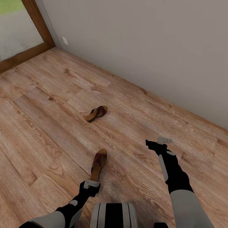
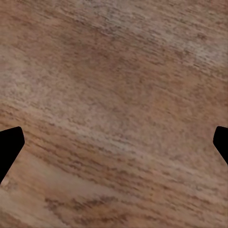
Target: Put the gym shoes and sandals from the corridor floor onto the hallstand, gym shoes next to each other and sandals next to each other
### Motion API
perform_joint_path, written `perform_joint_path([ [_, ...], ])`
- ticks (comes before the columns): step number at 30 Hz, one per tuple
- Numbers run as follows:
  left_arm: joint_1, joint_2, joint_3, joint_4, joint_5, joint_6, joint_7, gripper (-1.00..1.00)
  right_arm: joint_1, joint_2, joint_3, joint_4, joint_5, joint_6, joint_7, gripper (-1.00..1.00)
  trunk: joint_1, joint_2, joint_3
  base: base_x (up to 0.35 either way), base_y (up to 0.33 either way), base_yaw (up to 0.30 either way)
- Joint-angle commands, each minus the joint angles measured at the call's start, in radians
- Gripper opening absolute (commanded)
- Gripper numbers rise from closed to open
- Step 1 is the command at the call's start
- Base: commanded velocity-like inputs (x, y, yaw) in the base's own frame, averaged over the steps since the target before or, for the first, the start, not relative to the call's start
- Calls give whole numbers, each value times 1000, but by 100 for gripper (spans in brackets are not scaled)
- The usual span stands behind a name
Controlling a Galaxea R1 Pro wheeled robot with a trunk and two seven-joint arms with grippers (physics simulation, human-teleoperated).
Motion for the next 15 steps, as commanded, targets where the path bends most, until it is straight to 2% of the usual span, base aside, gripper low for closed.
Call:
perform_joint_path([
  [1, -1, 0, -4, 2, 11, -3, -6, 100, 0, 1, -2, -1, 3, 5, 0, 100, 0, 0, -1, 3, 2, 0],
  [15, -1, 0, -4, 2, 10, -3, -6, 100, -1, 1, -2, -2, 3, 5, 0, 100, 0, 0, -1, 23, 0, 0],
])
